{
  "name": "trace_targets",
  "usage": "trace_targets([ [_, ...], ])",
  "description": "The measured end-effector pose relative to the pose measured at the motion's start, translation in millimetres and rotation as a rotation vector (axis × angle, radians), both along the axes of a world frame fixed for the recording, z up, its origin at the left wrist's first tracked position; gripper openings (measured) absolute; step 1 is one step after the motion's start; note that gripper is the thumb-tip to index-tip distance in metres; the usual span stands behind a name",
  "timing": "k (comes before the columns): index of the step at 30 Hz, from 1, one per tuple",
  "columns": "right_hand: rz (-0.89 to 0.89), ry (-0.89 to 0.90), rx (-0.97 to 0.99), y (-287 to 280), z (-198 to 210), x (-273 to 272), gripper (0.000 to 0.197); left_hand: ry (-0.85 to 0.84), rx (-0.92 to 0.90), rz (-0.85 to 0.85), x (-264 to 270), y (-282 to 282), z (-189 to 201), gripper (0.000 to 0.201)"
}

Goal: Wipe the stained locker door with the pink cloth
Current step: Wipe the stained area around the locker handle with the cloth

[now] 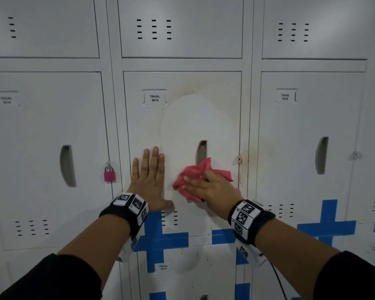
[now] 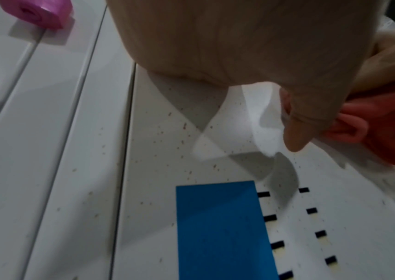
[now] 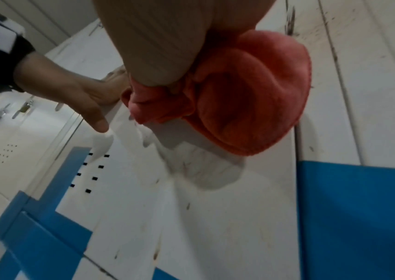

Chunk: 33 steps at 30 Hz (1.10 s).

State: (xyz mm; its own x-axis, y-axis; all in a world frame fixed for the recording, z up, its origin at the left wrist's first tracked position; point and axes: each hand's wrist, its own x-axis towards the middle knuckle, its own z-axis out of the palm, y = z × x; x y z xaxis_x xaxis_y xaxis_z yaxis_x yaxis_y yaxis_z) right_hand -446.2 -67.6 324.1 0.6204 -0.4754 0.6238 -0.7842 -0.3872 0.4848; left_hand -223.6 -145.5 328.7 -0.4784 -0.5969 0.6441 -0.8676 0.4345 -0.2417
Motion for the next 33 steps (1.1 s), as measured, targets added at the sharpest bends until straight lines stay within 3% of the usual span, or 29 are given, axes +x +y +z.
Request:
trace_targets([
  [4,0.068,-0.055,-0.049,8,0,-13,0.044,-0.014,0.003,0.004,0,1,0,0.143],
  [9,0.177,-0.602,-0.366,15,54,-8,0.04,-0.002,0.001,0.008,-1,5,1,0.142],
  [11,0.16,-0.762,-0.324,13,76,-3,0.055,-0.003,0.007,0.001,-1,7,3,0.141],
  [13,0.126,-0.88,-0.142,7,86,6,0.057,0.001,0.011,0.002,-1,8,3,0.141],
  [17,0.063,-0.683,-0.015,-6,73,31,0.054,0.014,0.003,0.027,-3,8,2,0.14],
  [23,0.018,-0.38,0.186,-16,14,36,0.057,-0.011,-0.031,0.063,-3,6,0,0.14],
  [28,0.112,-0.111,0.059,-6,-18,7,0.035,0.004,-0.048,-0.009,0,3,0,0.13],
  [30,0.117,-0.028,0.025,0,-20,-6,0.036,0.004,-0.048,0.003,0,2,0,0.127],
  [33,0.146,-0.059,-0.062,6,-14,-18,0.03,0.022,-0.025,0.012,-1,0,-1,0.12],
])
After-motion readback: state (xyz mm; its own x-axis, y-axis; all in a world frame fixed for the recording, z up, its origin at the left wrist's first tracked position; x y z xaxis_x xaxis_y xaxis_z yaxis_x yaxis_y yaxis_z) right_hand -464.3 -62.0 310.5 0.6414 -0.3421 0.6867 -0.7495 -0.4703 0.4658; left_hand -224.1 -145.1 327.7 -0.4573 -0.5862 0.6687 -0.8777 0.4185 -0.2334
